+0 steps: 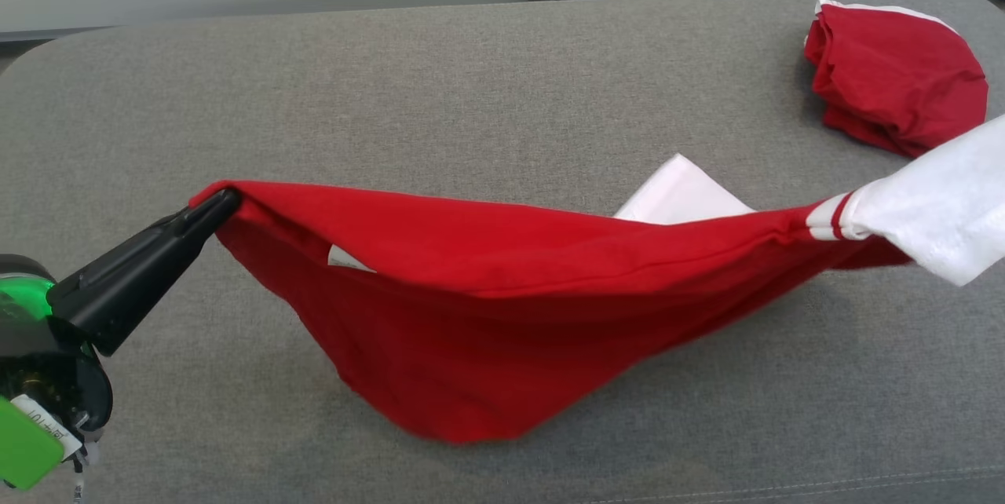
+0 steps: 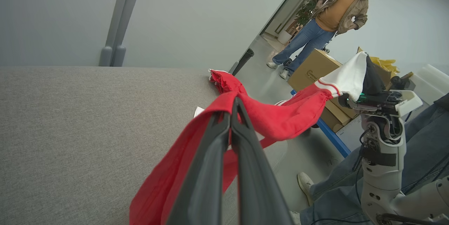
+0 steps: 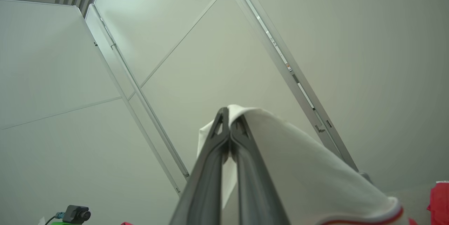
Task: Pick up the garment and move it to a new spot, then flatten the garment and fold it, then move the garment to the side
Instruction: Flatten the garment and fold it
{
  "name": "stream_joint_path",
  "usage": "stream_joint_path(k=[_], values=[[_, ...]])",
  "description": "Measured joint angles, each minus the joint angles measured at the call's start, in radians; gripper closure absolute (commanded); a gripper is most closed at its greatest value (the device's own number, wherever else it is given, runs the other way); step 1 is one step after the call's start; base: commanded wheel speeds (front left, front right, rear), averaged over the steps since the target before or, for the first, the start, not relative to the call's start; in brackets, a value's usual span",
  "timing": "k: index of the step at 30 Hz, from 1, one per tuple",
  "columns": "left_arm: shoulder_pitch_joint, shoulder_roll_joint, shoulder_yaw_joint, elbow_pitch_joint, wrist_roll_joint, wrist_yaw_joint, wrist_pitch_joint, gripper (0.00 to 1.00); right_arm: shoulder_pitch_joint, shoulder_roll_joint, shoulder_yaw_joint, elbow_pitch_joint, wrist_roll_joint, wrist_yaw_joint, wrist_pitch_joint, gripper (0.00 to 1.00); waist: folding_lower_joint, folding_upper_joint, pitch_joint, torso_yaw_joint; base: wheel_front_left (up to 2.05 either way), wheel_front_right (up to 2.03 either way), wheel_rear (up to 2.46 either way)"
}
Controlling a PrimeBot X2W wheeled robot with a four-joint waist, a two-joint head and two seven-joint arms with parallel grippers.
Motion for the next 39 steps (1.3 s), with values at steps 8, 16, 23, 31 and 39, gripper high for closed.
stream_joint_path(k=[8,16,23,31,39], values=[[-0.031,0.062,0.028,-0.056,-0.035,0.0,0.065,1.0,-0.042,-0.058,-0.078,-0.03,0.028,-0.042,0.039,1.0,0.0,0.0,-0.002,-0.03,0.0,0.0,0.0],[-0.062,0.133,0.057,-0.083,-0.153,0.001,0.149,1.0,-0.109,-0.118,-0.088,-0.028,0.105,-0.08,0.124,1.0,0.0,0.0,0.025,-0.03,0.0,0.0,0.0],[-0.133,0.171,0.04,0.092,-0.231,0.061,0.25,1.0,-0.203,-0.136,0.063,0.159,0.168,-0.113,0.238,1.0,0.0,0.0,0.099,-0.018,0.0,0.0,0.0],[-0.372,0.154,-0.007,0.345,0.04,0.188,0.265,1.0,-0.591,0.029,0.182,0.64,-0.121,-0.113,0.203,1.0,0.0,0.0,0.203,-0.001,0.0,0.0,0.0],[-0.794,-0.023,0.109,0.369,0.285,0.207,0.034,1.0,-1.151,0.252,0.117,0.704,-0.287,-0.112,0.042,1.0,0.0,-0.0001,0.3,0.013,0.0,0.0,0.0]])
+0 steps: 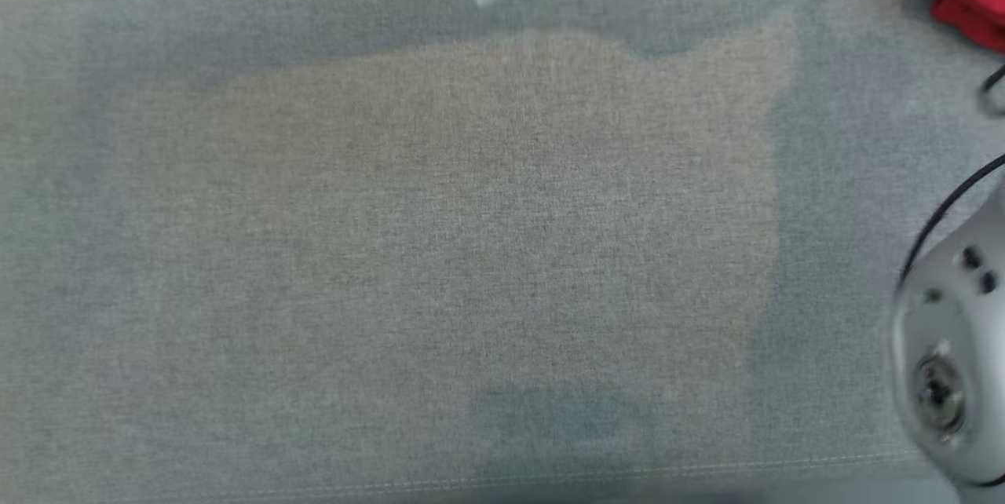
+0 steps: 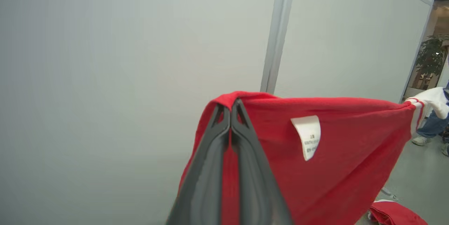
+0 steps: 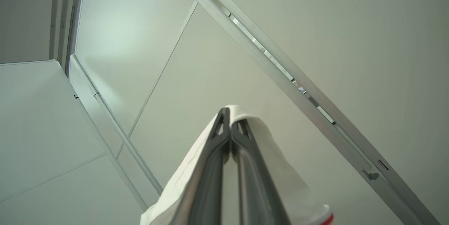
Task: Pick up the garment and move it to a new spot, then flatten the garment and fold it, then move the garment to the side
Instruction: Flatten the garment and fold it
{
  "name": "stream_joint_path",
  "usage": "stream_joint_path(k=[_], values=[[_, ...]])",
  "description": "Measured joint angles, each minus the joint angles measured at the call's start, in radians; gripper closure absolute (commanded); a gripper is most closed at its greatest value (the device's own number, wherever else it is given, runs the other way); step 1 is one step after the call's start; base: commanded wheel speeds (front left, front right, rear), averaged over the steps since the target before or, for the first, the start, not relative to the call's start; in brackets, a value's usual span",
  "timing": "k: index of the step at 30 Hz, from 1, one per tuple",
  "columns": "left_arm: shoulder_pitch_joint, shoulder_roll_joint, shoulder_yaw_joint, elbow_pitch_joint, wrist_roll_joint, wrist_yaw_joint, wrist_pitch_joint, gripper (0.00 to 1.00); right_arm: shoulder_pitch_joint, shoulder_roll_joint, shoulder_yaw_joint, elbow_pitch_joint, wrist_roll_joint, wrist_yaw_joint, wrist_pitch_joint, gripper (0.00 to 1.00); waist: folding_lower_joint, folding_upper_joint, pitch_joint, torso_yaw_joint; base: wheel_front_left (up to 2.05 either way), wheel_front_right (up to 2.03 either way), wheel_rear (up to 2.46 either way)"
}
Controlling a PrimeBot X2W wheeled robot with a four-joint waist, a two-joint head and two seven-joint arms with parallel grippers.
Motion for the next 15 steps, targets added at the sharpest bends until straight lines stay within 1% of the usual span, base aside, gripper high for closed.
stream_joint_path(k=[1,3,4,5,6,7,9,11,12,13,14,15], values=[[-0.037,-0.017,0.0,-0.001,0.035,-0.005,-0.024,1.0,-0.043,-0.012,-0.001,-0.001,0.002,0.0,-0.007,1.0,0.0,0.0,0.014,0.0,0.0,0.0,0.0],[-0.078,-0.046,-0.011,-0.008,0.053,-0.018,-0.05,1.0,-0.085,-0.058,0.015,-0.009,0.007,0.0,-0.018,1.0,0.0,0.0,0.042,-0.001,0.0,0.0,0.0],[-0.084,-0.062,-0.028,-0.012,0.076,-0.035,-0.067,1.0,-0.085,-0.079,0.019,-0.021,0.02,0.0,-0.02,1.0,0.0,0.0001,0.057,-0.002,0.0,0.0,0.0],[-0.083,-0.085,-0.044,-0.013,0.088,-0.04,-0.08,1.0,-0.079,-0.088,0.02,-0.03,0.032,0.0,-0.021,1.0,0.0,0.0,0.071,-0.004,0.0,0.0,0.0],[-0.079,-0.109,-0.069,-0.012,0.089,-0.055,-0.088,1.0,-0.057,-0.095,0.031,-0.048,0.032,0.0,-0.023,1.0,0.0,0.0,0.084,-0.006,0.0,0.0,0.0],[-0.065,-0.128,-0.1,-0.009,0.118,-0.078,-0.113,1.0,-0.021,-0.101,0.046,-0.056,0.041,0.0,-0.024,1.0,0.0,0.0,0.098,-0.009,0.0,0.0,0.0],[0.011,-0.156,-0.173,0.017,0.182,-0.121,-0.149,1.0,0.106,-0.104,0.062,-0.042,0.064,0.0,-0.038,1.0,0.0001,0.0001,0.122,-0.014,0.0,0.0,0.0],[0.145,-0.188,-0.244,0.091,0.233,-0.142,-0.194,1.0,0.29,-0.104,0.068,0.002,0.089,0.0,-0.05,1.0,0.0003,0.0,0.137,-0.023,0.0,0.0,0.0],[0.219,-0.198,-0.289,0.127,0.24,-0.16,-0.196,1.0,0.388,-0.1,0.07,0.026,0.096,0.0,-0.054,1.0,0.0003,0.0,0.14,-0.028,0.0,0.0,0.0],[0.296,-0.207,-0.329,0.16,0.259,-0.172,-0.209,1.0,0.484,-0.099,0.076,0.052,0.114,-0.001,-0.059,1.0,0.0002,0.0,0.14,-0.033,0.0,0.0,0.0],[0.363,-0.222,-0.356,0.193,0.27,-0.172,-0.227,1.0,0.573,-0.101,0.085,0.071,0.146,-0.001,-0.062,1.0,0.0002,0.0001,0.137,-0.035,0.0,0.0,0.0],[0.42,-0.225,-0.379,0.223,0.273,-0.175,-0.239,1.0,0.651,-0.098,0.089,0.087,0.182,-0.001,-0.077,1.0,0.0002,0.0001,0.132,-0.038,0.0,0.0,0.0]])
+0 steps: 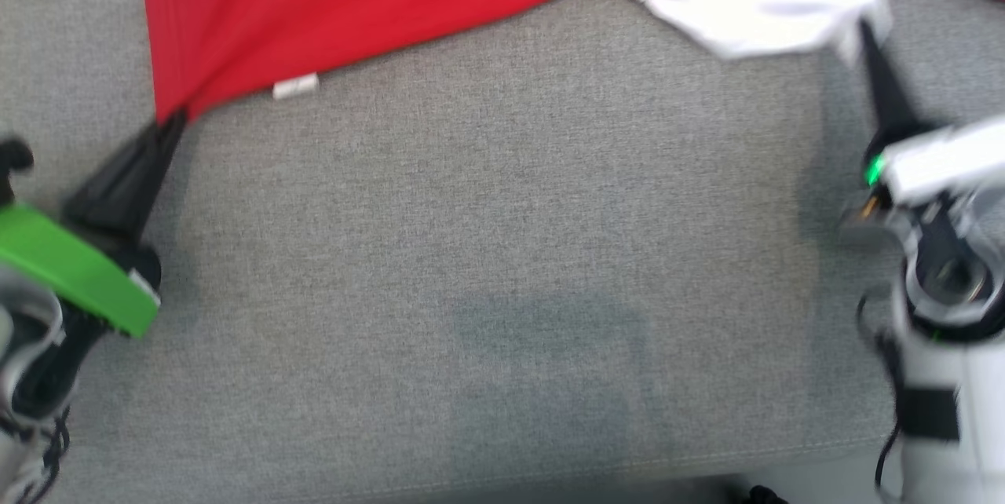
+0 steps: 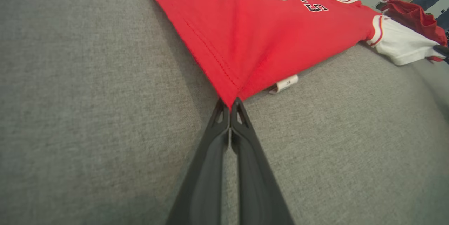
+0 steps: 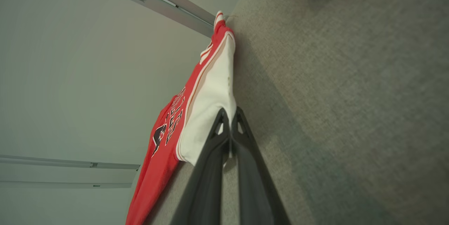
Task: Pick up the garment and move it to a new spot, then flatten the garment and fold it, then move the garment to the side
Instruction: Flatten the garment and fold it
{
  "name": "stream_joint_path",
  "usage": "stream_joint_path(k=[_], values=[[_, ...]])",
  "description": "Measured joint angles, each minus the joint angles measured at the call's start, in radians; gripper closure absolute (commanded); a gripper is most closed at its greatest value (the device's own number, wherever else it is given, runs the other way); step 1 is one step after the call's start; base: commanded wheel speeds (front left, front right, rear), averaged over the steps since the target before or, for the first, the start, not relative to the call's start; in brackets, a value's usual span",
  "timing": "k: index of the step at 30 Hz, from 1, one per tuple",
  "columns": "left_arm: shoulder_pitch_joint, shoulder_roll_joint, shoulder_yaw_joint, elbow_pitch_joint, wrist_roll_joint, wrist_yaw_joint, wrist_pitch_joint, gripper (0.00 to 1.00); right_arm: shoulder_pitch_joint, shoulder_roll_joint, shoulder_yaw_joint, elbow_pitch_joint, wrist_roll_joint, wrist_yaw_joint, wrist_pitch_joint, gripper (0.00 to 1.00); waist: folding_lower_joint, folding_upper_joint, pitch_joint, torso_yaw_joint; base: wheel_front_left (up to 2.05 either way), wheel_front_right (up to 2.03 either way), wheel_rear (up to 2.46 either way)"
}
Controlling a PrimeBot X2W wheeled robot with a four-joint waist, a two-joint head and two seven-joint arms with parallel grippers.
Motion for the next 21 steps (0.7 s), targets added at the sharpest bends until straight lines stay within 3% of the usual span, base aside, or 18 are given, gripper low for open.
stream_joint_path(k=[5,15,21], values=[[0.12,-0.01,-0.023,0.113,0.002,-0.006,-0.079,1.0,0.223,0.011,0.053,0.007,0.098,0.0,-0.007,1.0,-0.0001,0.0,-0.049,-0.009,0.0,0.0,0.0],[0.19,-0.049,-0.033,0.167,-0.025,-0.018,-0.118,1.0,0.513,0.013,0.189,-0.059,0.111,0.036,0.1,1.0,-0.0002,0.0,-0.172,0.018,0.0,0.0,0.0],[0.265,-0.093,-0.054,0.19,-0.018,-0.021,-0.13,1.0,0.63,-0.034,0.191,-0.07,0.112,0.054,0.131,1.0,-0.0002,0.0,-0.21,0.031,0.0,0.0,0.0]])
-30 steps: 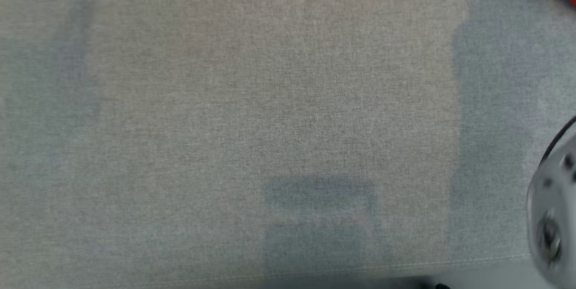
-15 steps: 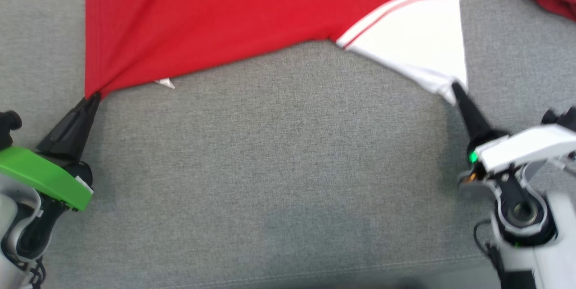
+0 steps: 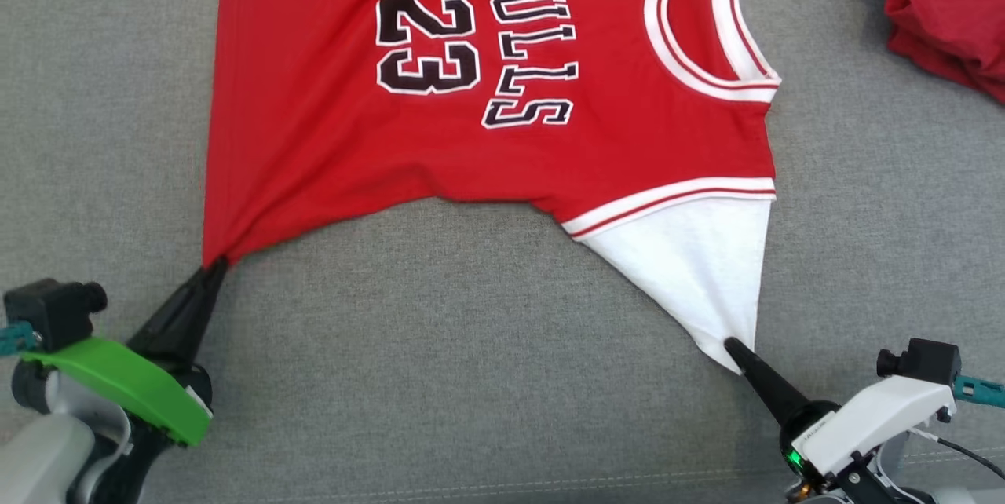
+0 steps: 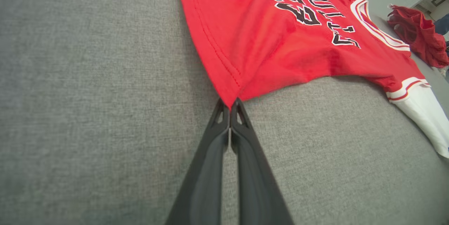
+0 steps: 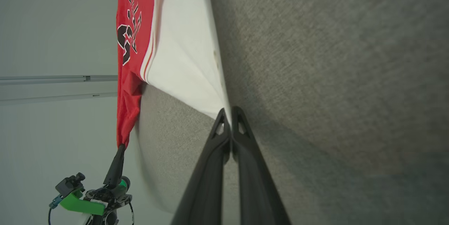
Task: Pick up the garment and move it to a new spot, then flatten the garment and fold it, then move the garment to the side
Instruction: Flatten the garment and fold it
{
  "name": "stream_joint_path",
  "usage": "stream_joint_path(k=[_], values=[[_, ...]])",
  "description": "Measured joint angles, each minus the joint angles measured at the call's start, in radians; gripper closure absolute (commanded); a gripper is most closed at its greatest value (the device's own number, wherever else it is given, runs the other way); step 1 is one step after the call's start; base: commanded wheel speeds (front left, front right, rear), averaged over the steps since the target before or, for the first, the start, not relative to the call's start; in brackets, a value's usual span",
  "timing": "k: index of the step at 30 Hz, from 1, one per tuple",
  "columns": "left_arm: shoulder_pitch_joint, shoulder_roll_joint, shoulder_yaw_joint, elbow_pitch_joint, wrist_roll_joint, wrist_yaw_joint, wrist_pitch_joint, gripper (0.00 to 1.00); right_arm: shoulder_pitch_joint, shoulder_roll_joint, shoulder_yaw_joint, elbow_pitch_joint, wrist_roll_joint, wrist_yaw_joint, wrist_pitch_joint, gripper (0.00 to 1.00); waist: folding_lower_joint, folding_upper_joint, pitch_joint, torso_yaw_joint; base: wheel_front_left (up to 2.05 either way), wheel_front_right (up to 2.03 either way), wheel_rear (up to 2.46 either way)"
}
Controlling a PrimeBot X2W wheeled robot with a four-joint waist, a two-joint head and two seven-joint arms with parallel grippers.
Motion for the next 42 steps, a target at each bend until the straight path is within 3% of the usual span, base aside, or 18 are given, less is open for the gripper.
stream_joint_path(k=[9,17,20,29,42], values=[[0.062,-0.044,0.009,0.012,-0.002,-0.001,-0.008,1.0,0.104,-0.05,-0.07,-0.053,0.042,0.011,0.025,1.0,0.0,0.0,-0.055,0.003,0.0,0.0,0.0],[0.064,0.007,0.088,-0.055,-0.042,-0.009,-0.008,1.0,0.126,-0.048,-0.131,-0.194,0.137,0.036,0.038,1.0,0.0,0.0,-0.08,0.016,0.0,0.0,0.0],[0.073,0.021,0.072,-0.077,-0.051,-0.009,-0.008,1.0,0.142,-0.059,-0.129,-0.223,0.16,0.036,0.064,1.0,0.0,0.0,-0.085,0.018,0.0,0.0,0.0],[0.163,0.02,0.0,-0.059,-0.048,-0.01,0.001,1.0,0.251,-0.116,-0.127,-0.22,0.144,0.024,0.11,1.0,0.0,0.0,-0.086,0.009,0.0,0.0,0.0],[0.18,-0.069,0.004,0.05,-0.031,-0.01,-0.003,1.0,0.217,-0.138,-0.133,-0.121,0.016,0.019,0.064,1.0,0.0,0.0,-0.098,-0.009,0.0,0.0,0.0]])
